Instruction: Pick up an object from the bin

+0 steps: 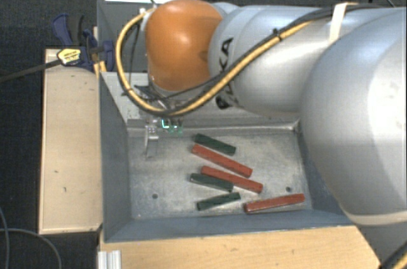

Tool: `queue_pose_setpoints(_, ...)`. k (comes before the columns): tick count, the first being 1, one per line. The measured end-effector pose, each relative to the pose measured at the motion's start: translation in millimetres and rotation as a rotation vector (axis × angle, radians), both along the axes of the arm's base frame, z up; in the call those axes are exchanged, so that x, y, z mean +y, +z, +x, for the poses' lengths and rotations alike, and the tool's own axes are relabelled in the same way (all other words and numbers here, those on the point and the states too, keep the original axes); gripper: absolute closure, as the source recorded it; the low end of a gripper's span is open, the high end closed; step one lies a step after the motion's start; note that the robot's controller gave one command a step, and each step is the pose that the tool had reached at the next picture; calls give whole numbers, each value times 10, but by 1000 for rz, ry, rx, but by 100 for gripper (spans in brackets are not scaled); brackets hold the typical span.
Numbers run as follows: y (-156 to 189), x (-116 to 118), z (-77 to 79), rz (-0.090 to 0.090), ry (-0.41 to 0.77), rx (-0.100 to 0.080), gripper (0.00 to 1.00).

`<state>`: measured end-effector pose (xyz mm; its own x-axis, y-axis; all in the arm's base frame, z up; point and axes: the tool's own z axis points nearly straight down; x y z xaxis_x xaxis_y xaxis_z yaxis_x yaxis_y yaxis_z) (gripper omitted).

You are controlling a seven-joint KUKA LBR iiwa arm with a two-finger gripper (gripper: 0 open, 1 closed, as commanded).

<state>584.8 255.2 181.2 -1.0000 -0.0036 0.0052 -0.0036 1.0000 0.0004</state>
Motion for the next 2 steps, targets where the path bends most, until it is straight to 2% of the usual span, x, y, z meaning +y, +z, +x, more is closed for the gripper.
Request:
queue_pose_setpoints(1, -1132, -40, -51, -5, -553, -2, 0)
queue_pose_setpoints(2, -1105, -160, 81, -1, -758, -7, 0)
